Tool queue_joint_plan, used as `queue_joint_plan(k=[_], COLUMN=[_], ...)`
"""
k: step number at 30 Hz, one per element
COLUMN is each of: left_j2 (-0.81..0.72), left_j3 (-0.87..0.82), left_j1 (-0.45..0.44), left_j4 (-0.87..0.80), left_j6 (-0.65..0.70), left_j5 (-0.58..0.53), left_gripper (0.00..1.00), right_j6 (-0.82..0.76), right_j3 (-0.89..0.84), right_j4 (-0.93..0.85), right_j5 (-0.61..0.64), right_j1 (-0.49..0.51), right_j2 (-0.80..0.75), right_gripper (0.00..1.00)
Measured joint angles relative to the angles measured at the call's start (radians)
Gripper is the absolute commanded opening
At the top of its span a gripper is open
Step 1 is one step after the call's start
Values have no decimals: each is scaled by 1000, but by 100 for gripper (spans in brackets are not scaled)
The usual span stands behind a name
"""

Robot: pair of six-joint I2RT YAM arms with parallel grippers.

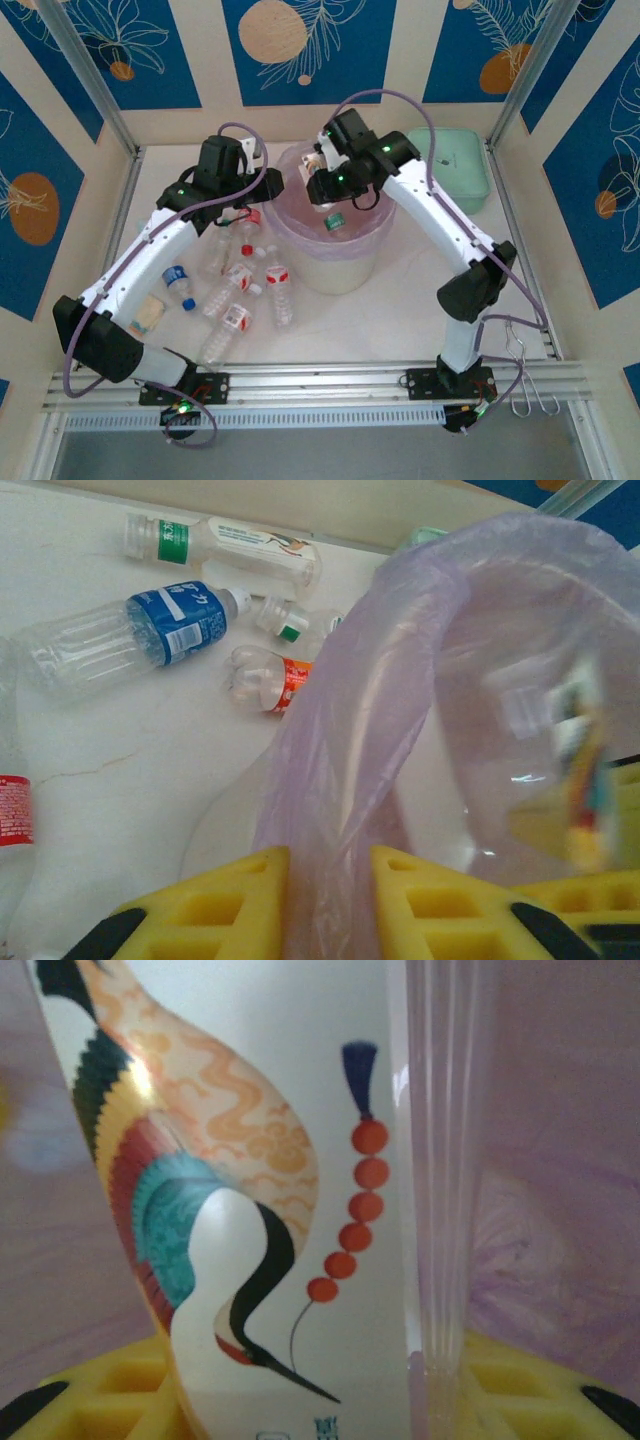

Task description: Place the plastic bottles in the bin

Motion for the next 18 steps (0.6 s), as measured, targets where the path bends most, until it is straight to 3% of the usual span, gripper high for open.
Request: queue_joint_plan(k=[12,18], left_j2=[-10,-12], left_j3=[-13,-14], left_j1=[-5,-7], left_j4=[11,14], left_j6=[0,0], left_j5=[-2,-5], left_gripper=[22,22], right_j6=[35,75], right_j3=[-282,-398], right_j4=[74,186], right_j5=[55,64], right_j1=[22,23], right_j2=[106,163], right_gripper=[17,40])
